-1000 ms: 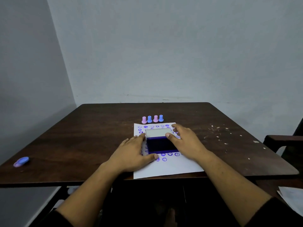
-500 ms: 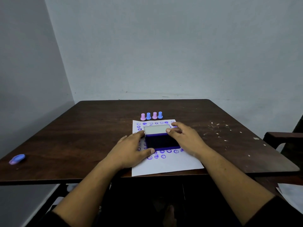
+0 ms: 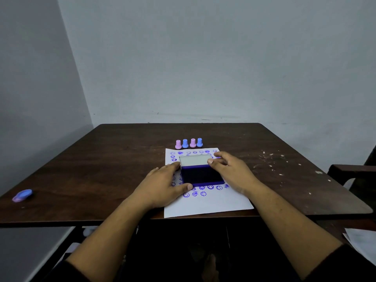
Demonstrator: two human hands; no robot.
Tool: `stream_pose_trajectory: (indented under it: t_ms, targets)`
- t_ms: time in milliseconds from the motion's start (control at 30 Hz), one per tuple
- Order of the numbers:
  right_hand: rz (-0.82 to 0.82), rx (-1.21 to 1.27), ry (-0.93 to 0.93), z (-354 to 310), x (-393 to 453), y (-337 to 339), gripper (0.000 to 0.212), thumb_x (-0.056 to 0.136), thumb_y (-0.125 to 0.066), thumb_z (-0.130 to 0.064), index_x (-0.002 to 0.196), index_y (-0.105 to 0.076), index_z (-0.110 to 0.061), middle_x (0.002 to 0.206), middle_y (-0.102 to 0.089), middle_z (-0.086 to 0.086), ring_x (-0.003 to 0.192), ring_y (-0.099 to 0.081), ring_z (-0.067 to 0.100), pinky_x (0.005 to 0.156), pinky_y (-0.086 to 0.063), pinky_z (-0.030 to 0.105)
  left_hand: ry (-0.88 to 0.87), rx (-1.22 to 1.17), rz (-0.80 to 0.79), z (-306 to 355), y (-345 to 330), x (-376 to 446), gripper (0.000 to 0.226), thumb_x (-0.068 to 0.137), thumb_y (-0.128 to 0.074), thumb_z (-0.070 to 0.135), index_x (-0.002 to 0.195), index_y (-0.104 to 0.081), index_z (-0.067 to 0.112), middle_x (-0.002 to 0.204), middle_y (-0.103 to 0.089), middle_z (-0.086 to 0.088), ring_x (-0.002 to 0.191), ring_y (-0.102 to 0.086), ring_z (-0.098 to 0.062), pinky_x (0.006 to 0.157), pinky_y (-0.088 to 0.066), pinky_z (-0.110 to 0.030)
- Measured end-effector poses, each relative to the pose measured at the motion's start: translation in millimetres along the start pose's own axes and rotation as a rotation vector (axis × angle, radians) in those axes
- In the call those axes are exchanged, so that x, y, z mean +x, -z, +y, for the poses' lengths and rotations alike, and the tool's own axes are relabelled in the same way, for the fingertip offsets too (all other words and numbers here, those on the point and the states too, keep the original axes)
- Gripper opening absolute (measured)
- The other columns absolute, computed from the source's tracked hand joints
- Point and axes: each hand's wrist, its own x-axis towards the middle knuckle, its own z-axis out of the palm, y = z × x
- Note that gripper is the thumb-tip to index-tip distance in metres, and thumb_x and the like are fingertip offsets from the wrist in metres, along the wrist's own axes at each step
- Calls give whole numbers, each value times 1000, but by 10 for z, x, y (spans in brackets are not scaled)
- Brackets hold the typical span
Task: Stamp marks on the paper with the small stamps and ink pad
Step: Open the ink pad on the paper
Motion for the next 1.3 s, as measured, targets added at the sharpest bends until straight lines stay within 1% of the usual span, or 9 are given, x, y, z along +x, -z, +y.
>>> stream_pose_trajectory:
  t_ms: [300, 400, 467, 567, 633, 767, 900, 1067, 1300]
  targets:
    - [-5, -77, 21, 1, 8, -18, 61, 95, -63, -63, 146, -58, -30, 141, -65, 1, 130, -61, 20, 116, -45, 47, -2, 0, -11, -25, -14, 11, 79, 78, -51, 79, 145, -35, 41, 143, -53, 15, 119, -44, -5, 101, -34, -35]
    - [-13, -223, 91, -6, -9, -27, 73, 91, -64, -69, 153, -48, -34, 155, -53, -1, 146, -42, 25, 122, -32, 49, -8, -7, 8, -23, -21, 8, 76, 78, -51, 79, 143, -35, 43, 141, -55, 17, 114, -44, -2, 99, -34, -35]
    - [-71, -244, 110, -8, -43, -17, 88, 79, -66, -79, 155, -41, -45, 154, -49, -8, 148, -33, 22, 118, -26, 40, -5, -1, -2, -25, -20, 15, 79, 78, -51, 80, 145, -36, 41, 143, -54, 16, 119, -45, -5, 104, -34, -37]
    - [-175, -332, 189, 26, -33, -17, 111, 62, -64, -89, 159, -32, -46, 147, -50, -28, 148, -29, 10, 116, -19, 34, 1, 6, -17, -30, -16, 21, 84, 77, -50, 81, 148, -34, 39, 148, -50, 15, 127, -44, -8, 110, -30, -37]
    - [-221, -396, 231, 36, 2, -16, 116, 60, -65, -88, 160, -29, -44, 150, -53, -27, 151, -29, 9, 122, -16, 37, 11, 18, -33, -29, -12, 21, 89, 78, -49, 81, 152, -32, 35, 152, -46, 12, 132, -42, -11, 113, -28, -38]
    - [-256, -390, 228, 20, 30, 35, 110, 67, -72, -79, 161, -26, -45, 150, -54, -24, 152, -28, 13, 124, -15, 41, 19, 38, -39, -11, -6, 22, 92, 80, -50, 80, 155, -30, 29, 154, -44, 9, 135, -41, -13, 115, -26, -38]
    - [-282, -377, 217, 24, 52, 77, 111, 63, -71, -80, 159, -25, -50, 147, -54, -25, 149, -28, 14, 120, -17, 38, 25, 47, -34, -6, -8, 14, 92, 81, -52, 79, 154, -31, 27, 154, -44, 9, 135, -40, -13, 114, -25, -36]
    - [-236, -377, 202, 90, 87, 198, 105, 74, -84, -65, 159, -25, -50, 146, -54, -25, 150, -30, 17, 126, -18, 45, 26, 55, -30, -6, -19, 15, 94, 82, -52, 79, 155, -31, 25, 158, -39, 8, 141, -36, -13, 117, -18, -34]
    - [-198, -342, 167, 253, 89, 556, 98, 79, -87, -53, 158, -29, -47, 138, -56, -26, 147, -36, 14, 124, -26, 55, 21, 48, -37, -9, -6, 10, 94, 81, -52, 80, 155, -31, 26, 159, -37, 10, 142, -32, -11, 118, -17, -34]
